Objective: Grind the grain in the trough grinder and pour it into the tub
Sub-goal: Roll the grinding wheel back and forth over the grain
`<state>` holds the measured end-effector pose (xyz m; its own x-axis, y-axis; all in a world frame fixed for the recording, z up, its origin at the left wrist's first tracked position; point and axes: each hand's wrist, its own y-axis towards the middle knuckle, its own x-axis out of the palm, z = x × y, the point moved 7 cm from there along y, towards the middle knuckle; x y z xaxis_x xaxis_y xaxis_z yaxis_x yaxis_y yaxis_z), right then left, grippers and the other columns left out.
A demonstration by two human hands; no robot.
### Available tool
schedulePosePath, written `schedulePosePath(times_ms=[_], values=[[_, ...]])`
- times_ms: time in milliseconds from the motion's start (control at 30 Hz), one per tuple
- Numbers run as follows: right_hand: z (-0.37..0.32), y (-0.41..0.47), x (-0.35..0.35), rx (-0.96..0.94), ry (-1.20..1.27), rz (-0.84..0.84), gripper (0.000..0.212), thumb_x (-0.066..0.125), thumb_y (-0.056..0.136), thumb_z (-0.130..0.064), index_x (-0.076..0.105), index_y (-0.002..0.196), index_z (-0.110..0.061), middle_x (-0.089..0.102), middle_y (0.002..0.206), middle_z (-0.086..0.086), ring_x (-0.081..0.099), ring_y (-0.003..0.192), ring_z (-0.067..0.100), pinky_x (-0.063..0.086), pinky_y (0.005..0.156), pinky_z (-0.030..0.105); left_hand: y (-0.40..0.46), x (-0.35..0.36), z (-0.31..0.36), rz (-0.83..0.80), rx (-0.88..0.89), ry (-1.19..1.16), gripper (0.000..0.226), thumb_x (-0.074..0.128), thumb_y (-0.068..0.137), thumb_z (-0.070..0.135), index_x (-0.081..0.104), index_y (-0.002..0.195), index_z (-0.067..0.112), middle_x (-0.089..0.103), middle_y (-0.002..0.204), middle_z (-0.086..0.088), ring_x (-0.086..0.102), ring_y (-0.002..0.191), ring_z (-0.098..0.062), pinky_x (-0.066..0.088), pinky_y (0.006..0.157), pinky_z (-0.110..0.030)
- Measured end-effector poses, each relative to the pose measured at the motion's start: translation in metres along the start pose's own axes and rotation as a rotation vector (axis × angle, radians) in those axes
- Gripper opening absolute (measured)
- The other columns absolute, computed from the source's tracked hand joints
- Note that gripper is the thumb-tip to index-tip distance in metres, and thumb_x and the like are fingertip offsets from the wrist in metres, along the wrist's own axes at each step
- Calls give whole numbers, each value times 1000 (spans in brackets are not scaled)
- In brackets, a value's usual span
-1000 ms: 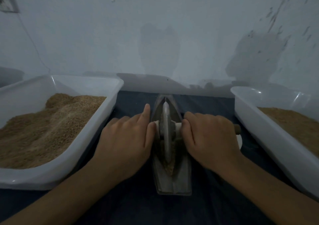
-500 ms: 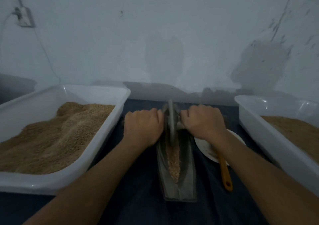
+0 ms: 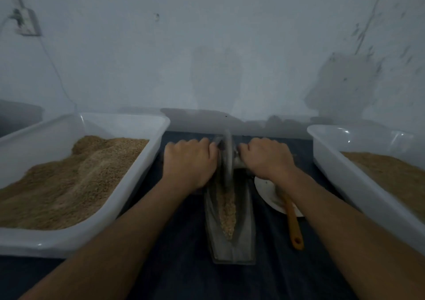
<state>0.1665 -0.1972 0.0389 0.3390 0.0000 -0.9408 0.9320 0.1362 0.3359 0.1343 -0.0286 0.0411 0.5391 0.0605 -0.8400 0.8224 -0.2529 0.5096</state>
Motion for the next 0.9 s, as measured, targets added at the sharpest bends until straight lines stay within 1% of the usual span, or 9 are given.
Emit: schedulePosePath(times_ms=[67, 133, 267, 367, 467, 600, 733, 800, 900], values=[[8, 14, 11, 75, 121, -109, 47, 22, 101, -47, 56, 89, -18, 50, 87, 3, 52, 83, 29, 34, 70, 38, 20, 6, 1, -36, -23, -11, 40, 6, 95, 33, 42, 82, 21, 58, 86, 1, 47, 65, -23, 36, 62, -35], [8, 9, 10, 65, 116, -77, 43, 24, 102, -45, 54, 88, -18, 48, 82, 1, 54, 83, 29, 31, 63, 35, 25, 7, -1, -51, -30, -22, 41, 1, 91, 35, 39, 79, 22, 57, 83, 1, 40, 60, -21, 34, 61, -35], [-12, -42, -16, -106, -55, 174, 31, 18, 97, -29, 38, 77, -17, 39, 65, -5, 43, 58, 19, 26, 51, 31, -15, -5, -3, 31, -3, -99, 46, -1, 100, 39, 40, 85, 25, 52, 83, 5, 44, 66, -24, 37, 64, -38], [-25, -82, -37, -84, 20, 287, 45, 16, 103, -40, 39, 67, -26, 42, 55, -8, 34, 44, 13, 29, 49, 31, -55, -14, -12, 54, 8, -221, 45, 4, 104, 45, 40, 81, 33, 47, 77, 11, 44, 69, -17, 40, 71, -40], [-32, -104, -44, -155, -45, 407, 42, 20, 106, -41, 40, 71, -27, 39, 56, -8, 31, 44, 15, 25, 50, 32, -74, -16, -14, 66, 71, -313, 40, 10, 106, 44, 42, 84, 34, 45, 77, 12, 42, 69, -15, 36, 71, -40], [-23, -81, -35, -120, 14, 278, 43, 23, 104, -39, 39, 67, -23, 38, 55, -9, 37, 44, 14, 36, 48, 30, -53, -15, -8, 63, 57, -205, 44, 5, 105, 45, 41, 82, 31, 44, 77, 10, 44, 68, -19, 36, 69, -39], [-11, -14, -14, -73, 18, 78, 20, 34, 103, -27, 43, 87, -18, 47, 82, 2, 50, 76, 27, 34, 62, 38, 2, 10, -2, -15, 122, 33, 29, 22, 110, 33, 44, 100, 17, 48, 95, -3, 56, 76, -26, 42, 63, -35], [-6, 14, -8, -37, 1, -64, 35, 28, 106, -33, 44, 81, -15, 49, 83, 0, 53, 81, 26, 33, 63, 37, 21, 19, -6, -73, 92, 34, 25, 29, 109, 30, 47, 102, 14, 52, 100, -6, 60, 81, -28, 46, 65, -36], [-9, 20, -11, -40, -16, -70, 44, 27, 105, -38, 51, 78, -12, 51, 76, -1, 57, 80, 28, 33, 59, 34, 20, 20, -5, -57, 60, 17, 23, 30, 108, 28, 46, 97, 16, 53, 99, -4, 60, 78, -28, 42, 62, -36]])
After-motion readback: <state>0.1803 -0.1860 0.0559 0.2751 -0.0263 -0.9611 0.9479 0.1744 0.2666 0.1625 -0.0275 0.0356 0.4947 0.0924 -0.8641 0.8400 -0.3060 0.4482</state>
